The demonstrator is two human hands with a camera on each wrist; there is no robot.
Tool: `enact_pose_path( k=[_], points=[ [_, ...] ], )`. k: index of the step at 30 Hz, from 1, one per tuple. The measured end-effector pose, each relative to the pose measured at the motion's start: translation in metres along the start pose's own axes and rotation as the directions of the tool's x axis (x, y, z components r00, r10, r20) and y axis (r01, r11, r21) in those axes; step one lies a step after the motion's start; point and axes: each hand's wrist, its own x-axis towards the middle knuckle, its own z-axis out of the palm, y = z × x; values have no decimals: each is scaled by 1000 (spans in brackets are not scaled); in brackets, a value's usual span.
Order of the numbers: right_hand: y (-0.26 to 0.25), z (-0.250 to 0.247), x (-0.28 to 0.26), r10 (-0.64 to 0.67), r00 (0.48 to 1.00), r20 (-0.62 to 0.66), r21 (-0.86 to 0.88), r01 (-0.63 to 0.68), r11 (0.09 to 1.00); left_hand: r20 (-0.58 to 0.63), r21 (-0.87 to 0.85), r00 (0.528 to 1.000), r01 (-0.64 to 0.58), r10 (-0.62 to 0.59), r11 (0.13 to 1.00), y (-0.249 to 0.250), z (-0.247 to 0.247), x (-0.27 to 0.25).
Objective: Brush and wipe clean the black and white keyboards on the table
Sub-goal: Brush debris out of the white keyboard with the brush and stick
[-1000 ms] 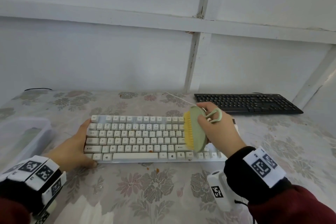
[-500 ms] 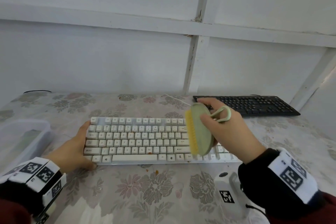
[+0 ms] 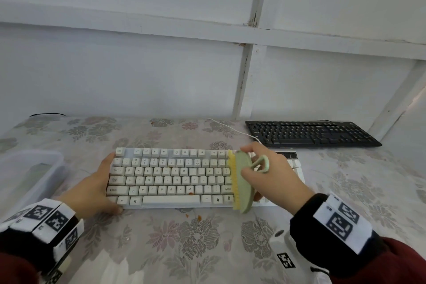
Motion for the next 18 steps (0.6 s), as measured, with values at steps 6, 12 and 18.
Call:
enact_pose_path(
  k=[6, 12, 18],
  points=[
    [13, -9, -16, 76, 987, 145, 17, -79, 997, 1, -5, 1000, -13, 13, 1000, 1, 0, 0],
    [-2, -34, -4, 2, 1000, 18, 123, -4, 992, 7, -18, 1000, -11, 12, 1000, -3, 0, 2],
    [-3, -30, 21, -5, 995, -96, 187, 23, 982, 9, -20, 1000, -12, 12, 1000, -6, -1, 4]
  ],
)
